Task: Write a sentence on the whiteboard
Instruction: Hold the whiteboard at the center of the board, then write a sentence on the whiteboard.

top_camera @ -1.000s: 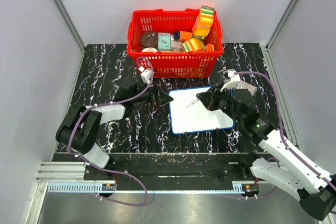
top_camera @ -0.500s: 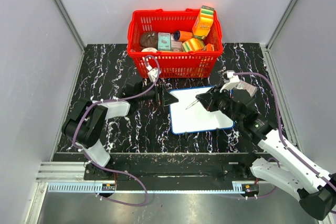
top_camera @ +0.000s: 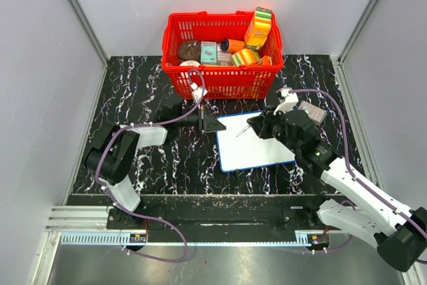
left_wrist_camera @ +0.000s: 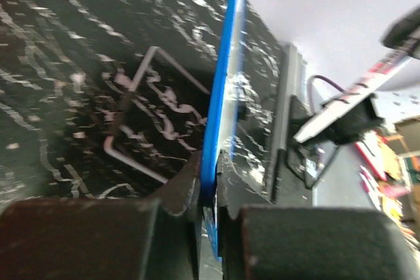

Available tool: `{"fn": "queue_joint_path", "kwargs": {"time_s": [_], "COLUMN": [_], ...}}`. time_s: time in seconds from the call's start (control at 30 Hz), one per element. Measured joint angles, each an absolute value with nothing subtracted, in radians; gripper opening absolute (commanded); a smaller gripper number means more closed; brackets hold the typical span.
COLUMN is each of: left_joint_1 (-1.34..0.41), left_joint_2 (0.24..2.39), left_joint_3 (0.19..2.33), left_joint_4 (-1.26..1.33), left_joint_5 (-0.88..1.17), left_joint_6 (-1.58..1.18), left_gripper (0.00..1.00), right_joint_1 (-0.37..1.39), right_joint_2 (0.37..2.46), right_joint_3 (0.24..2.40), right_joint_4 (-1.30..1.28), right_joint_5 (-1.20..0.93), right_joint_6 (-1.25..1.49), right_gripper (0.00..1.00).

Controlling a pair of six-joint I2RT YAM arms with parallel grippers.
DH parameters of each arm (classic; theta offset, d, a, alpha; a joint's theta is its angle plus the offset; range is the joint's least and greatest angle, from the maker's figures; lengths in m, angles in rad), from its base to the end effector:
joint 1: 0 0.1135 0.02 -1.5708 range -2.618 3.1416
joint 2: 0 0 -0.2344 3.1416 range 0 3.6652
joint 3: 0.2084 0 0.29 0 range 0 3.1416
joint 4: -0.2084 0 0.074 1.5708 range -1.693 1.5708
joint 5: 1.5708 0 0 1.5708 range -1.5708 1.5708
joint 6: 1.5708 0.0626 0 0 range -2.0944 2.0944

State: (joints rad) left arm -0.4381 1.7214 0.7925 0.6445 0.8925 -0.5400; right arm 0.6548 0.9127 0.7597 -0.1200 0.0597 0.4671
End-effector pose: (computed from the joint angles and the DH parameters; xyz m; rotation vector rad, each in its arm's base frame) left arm 0.3251 -0.2061 0.1221 0.5842 1.9338 -1.4727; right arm 0.2383 0.1783 0.2782 -0.1356 1.9017 0.7209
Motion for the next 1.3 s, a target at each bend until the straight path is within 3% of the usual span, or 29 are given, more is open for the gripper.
{"fn": "queue_joint_path", "kwargs": {"time_s": [0.6, 1.3], "left_joint_1": [-0.45, -0.45], "left_joint_2": [1.721, 1.721], "left_joint_3": [0.814, 0.814], "left_joint_4": [0.664, 0.664], "left_joint_5": [0.958, 0.958], "left_joint_6": [-0.59, -0.59], "left_gripper": [0.0, 0.0], "right_joint_1": [0.679, 0.742], "right_joint_2": [0.902, 1.015], "right_joint_3": [0.702, 0.682], "right_joint_4": [0.195, 0.304], "right_joint_5": [0.066, 0.229], "right_joint_6": [0.308, 0.253], "right_gripper": [0.0, 0.0]}}
